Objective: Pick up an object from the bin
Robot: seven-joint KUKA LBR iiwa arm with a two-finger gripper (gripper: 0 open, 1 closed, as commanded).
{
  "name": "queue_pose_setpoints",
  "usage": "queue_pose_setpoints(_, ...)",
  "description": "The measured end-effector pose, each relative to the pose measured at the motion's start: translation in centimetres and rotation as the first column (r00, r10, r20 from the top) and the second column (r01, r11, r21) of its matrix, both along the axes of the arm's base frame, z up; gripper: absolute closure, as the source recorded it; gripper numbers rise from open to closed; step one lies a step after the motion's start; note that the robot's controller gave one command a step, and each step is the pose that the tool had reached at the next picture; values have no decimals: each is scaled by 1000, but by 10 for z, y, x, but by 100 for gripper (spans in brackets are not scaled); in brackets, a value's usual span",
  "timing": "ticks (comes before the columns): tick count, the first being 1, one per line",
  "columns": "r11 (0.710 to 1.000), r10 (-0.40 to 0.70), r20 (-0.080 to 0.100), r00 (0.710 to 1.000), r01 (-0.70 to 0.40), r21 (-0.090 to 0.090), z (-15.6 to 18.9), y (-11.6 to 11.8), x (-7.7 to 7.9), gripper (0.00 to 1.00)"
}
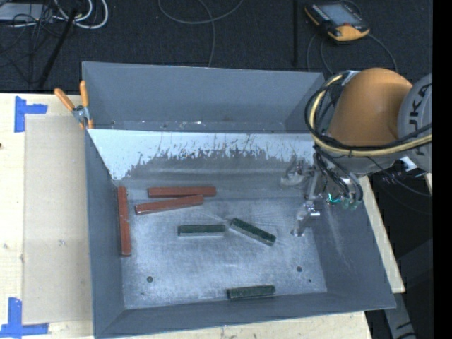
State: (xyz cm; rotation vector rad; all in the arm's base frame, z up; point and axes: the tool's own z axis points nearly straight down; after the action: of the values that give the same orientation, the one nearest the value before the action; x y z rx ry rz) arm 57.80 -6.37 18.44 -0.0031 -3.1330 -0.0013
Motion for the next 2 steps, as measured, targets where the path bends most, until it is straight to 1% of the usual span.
queue_pose_setpoints(1,1000,1,8,1000,-1,-1,5,0,2,0)
queue_pose_setpoints(2,1000,19,17,1000,-19,-2,-34,5,5,0)
